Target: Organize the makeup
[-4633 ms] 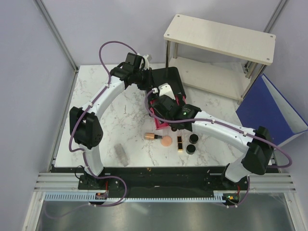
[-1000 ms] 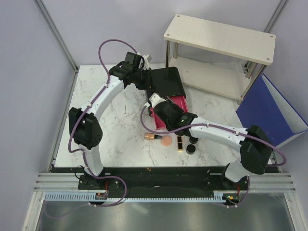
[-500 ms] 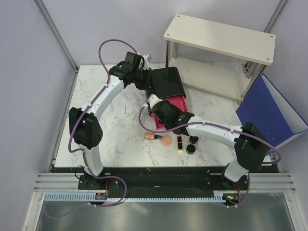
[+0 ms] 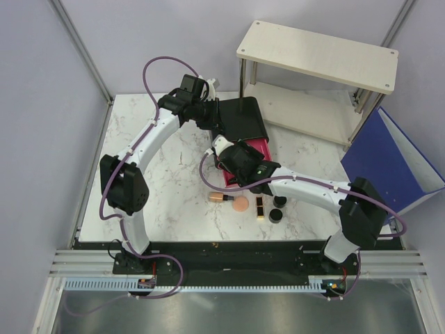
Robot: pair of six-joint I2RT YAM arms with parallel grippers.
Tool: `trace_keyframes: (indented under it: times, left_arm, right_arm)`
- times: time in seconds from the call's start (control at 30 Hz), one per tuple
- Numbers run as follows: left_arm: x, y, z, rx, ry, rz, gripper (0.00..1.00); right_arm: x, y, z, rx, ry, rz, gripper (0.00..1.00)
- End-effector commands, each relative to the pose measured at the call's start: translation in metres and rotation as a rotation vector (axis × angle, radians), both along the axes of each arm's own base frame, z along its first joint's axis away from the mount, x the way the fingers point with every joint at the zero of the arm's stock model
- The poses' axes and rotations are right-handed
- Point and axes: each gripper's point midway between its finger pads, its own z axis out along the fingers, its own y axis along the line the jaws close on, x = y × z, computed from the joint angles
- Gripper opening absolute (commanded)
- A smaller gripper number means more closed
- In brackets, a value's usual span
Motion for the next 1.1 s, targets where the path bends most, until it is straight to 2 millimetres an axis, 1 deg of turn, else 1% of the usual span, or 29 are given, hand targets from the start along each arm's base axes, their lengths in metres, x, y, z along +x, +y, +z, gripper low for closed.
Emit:
trace_keyframes:
  times: [0.0,0.07,0.17,0.23,0.27,0.33,0.37,0.4,0.43,0.47,0.5,0.53,0.63,0.67,0.73,0.77,0.8,0.83,0.87,0.93,0.97,1.03,1.07]
  left_arm:
    - [-0.044,0.045,-0.094,0.274,0.299,-0.003,0.26]
    - [-0.044,0.045,-0.094,0.274,0.299,-0.003,0.26]
    - [-0.043,0.044,-0.094,0.273,0.3,-0.004,0.26]
    - [-0.042,0.043,-0.093,0.27,0.297,-0.005,0.26]
    - [-0.042,0.043,-0.093,0.27,0.296,-0.005,0.26]
    - [-0.042,0.044,-0.093,0.272,0.297,-0.004,0.26]
    - [-0.042,0.044,-0.093,0.272,0.296,-0.005,0.26]
    - [-0.042,0.043,-0.093,0.271,0.297,-0.006,0.26]
    - [-0.042,0.044,-0.093,0.271,0.297,-0.005,0.26]
    - [-0.042,0.044,-0.093,0.272,0.294,-0.005,0.26]
    - [-0.042,0.044,-0.093,0.272,0.296,-0.005,0.26]
    - [-0.042,0.045,-0.093,0.274,0.294,-0.006,0.26]
    - [-0.041,0.046,-0.093,0.278,0.294,-0.004,0.27]
    - [-0.041,0.046,-0.093,0.278,0.294,-0.004,0.27]
    - [-0.041,0.046,-0.093,0.279,0.297,-0.004,0.27]
    - [-0.04,0.046,-0.093,0.279,0.297,-0.004,0.27]
    - [-0.04,0.047,-0.093,0.281,0.299,-0.004,0.27]
    - [-0.04,0.047,-0.093,0.281,0.3,-0.006,0.27]
    - [-0.04,0.047,-0.092,0.281,0.298,-0.005,0.27]
    - [-0.04,0.047,-0.092,0.281,0.3,-0.006,0.27]
    - [-0.039,0.048,-0.092,0.281,0.3,-0.004,0.27]
    - [-0.04,0.048,-0.093,0.284,0.302,-0.005,0.27]
    - [-0.041,0.049,-0.094,0.286,0.306,-0.005,0.27]
  right_arm:
    - [0.007,0.005,0.03,0.076,-0.055,-0.028,0.72]
    - [0.008,0.005,0.036,0.087,-0.063,-0.03,0.72]
    - [0.007,0.008,0.055,0.13,-0.076,-0.023,0.72]
    - [0.005,0.012,0.074,0.171,-0.084,-0.01,0.72]
    - [0.003,0.016,0.079,0.201,-0.074,0.009,0.72]
    - [-0.002,0.023,0.095,0.251,-0.06,0.053,0.73]
    - [-0.006,0.029,0.098,0.282,-0.038,0.081,0.77]
    - [-0.016,0.04,0.099,0.316,0.014,0.153,0.77]
    - [-0.021,0.05,0.105,0.354,0.041,0.201,0.77]
    - [-0.027,0.058,0.106,0.39,0.071,0.224,0.79]
    - [-0.037,0.069,0.1,0.41,0.13,0.274,0.79]
    - [-0.042,0.076,0.102,0.426,0.153,0.302,0.79]
    - [-0.066,0.099,0.081,0.403,0.268,0.394,0.81]
    - [-0.076,0.108,0.067,0.373,0.307,0.423,0.82]
    - [-0.092,0.119,0.05,0.337,0.367,0.476,0.82]
    - [-0.101,0.128,0.035,0.309,0.402,0.495,0.82]
    - [-0.112,0.135,0.026,0.301,0.447,0.532,0.82]
    - [-0.117,0.139,0.018,0.289,0.471,0.542,0.82]
    - [-0.125,0.145,0.001,0.258,0.508,0.553,0.82]
    - [-0.129,0.151,-0.011,0.237,0.535,0.558,0.8]
    - [-0.133,0.153,-0.027,0.209,0.562,0.552,0.8]
    - [-0.134,0.157,-0.036,0.198,0.58,0.546,0.78]
    - [-0.132,0.159,-0.046,0.184,0.592,0.532,0.78]
